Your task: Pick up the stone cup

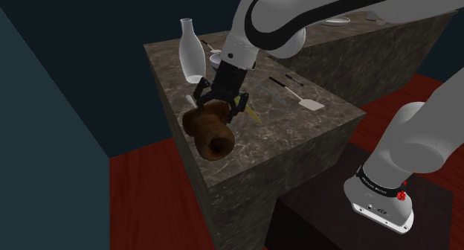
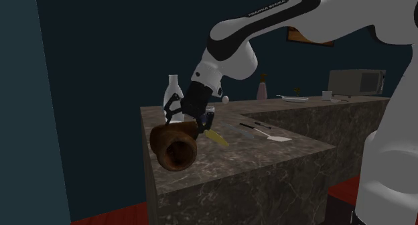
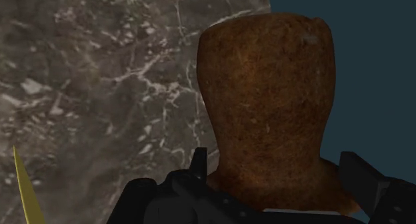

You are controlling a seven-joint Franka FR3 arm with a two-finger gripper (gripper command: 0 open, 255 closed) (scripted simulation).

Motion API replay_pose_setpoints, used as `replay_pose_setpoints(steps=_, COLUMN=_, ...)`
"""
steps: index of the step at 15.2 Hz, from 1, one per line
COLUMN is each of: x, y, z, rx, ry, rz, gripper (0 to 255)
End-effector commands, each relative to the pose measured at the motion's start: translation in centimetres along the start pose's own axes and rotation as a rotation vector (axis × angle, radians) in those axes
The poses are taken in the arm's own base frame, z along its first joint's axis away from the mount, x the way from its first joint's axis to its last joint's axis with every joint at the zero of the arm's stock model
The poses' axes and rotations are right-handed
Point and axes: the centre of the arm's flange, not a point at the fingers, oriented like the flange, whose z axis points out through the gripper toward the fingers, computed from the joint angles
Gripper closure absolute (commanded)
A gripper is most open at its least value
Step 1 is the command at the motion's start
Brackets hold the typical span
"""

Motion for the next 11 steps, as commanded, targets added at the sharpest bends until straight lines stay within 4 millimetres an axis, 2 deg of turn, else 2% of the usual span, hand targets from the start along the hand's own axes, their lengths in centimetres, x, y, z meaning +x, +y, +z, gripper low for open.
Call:
replay_pose_setpoints(steps=1, x=0.02, y=0.1, z=0.12, rx=0.0, ry=0.0, rz=0.0, gripper=255)
replay_pose_setpoints(steps=10, x=0.05, y=0.06, z=0.12, rx=0.0, ry=0.0, rz=0.0, gripper=255)
replay_pose_setpoints(steps=11, x=-0.06, y=-0.18, z=-0.34, rx=0.0, ry=0.0, rz=0.0, gripper=255)
